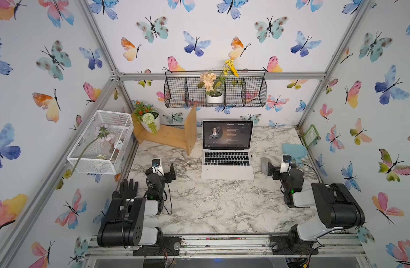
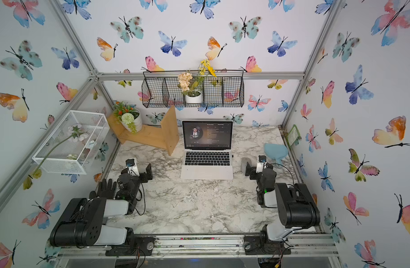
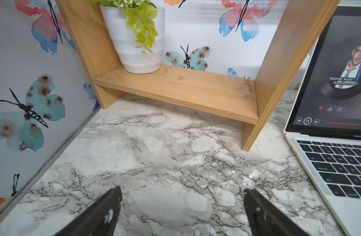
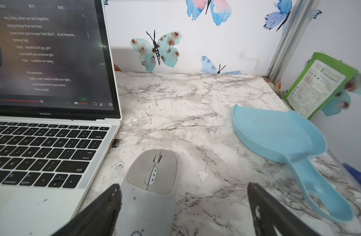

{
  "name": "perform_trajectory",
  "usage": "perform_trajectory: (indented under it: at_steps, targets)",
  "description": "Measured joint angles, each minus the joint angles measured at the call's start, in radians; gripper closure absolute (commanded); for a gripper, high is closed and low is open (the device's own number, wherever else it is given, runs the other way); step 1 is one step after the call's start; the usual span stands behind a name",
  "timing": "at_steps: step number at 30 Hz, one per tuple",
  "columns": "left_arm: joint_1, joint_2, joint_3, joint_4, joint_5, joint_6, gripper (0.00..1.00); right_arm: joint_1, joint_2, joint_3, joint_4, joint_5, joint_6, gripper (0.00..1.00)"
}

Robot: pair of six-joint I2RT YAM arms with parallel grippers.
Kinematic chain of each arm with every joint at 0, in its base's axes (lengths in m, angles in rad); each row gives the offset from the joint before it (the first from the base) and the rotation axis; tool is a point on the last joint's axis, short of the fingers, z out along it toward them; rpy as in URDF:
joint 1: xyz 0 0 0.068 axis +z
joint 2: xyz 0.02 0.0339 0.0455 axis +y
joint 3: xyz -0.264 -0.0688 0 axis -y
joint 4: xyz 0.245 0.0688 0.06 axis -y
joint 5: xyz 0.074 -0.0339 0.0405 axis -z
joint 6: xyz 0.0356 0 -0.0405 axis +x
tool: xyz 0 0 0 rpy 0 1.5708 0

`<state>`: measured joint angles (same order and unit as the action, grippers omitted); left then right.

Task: Remove the wireless mouse receiver from the laptop
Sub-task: Pick up the mouse from the center of the board.

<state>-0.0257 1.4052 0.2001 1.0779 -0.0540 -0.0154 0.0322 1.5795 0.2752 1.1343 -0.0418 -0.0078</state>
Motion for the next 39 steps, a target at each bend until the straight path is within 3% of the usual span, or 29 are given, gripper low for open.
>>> perform_trajectory:
  at_steps: [25,27,31,35,39]
  targets:
    - [0.007,0.0,0.0,-0.006,0.013,-0.001,0.01,0.0,-0.007,0.003,-0.011,-0.001,0.0,0.02]
    - [0.007,-0.003,0.014,-0.036,0.014,0.0,0.01,0.0,-0.061,0.054,-0.161,0.003,0.008,0.02]
    - [-0.046,-0.126,0.207,-0.37,-0.076,-0.058,0.01,0.0,-0.159,0.323,-0.512,0.019,0.068,0.06]
    - [-0.124,-0.293,0.334,-0.505,-0.043,-0.176,0.0,0.014,-0.132,0.555,-0.781,0.026,0.123,0.05]
    - [-0.344,-0.31,0.459,-0.678,-0.026,-0.233,0.01,0.048,-0.012,0.653,-1.023,0.04,0.147,0.09]
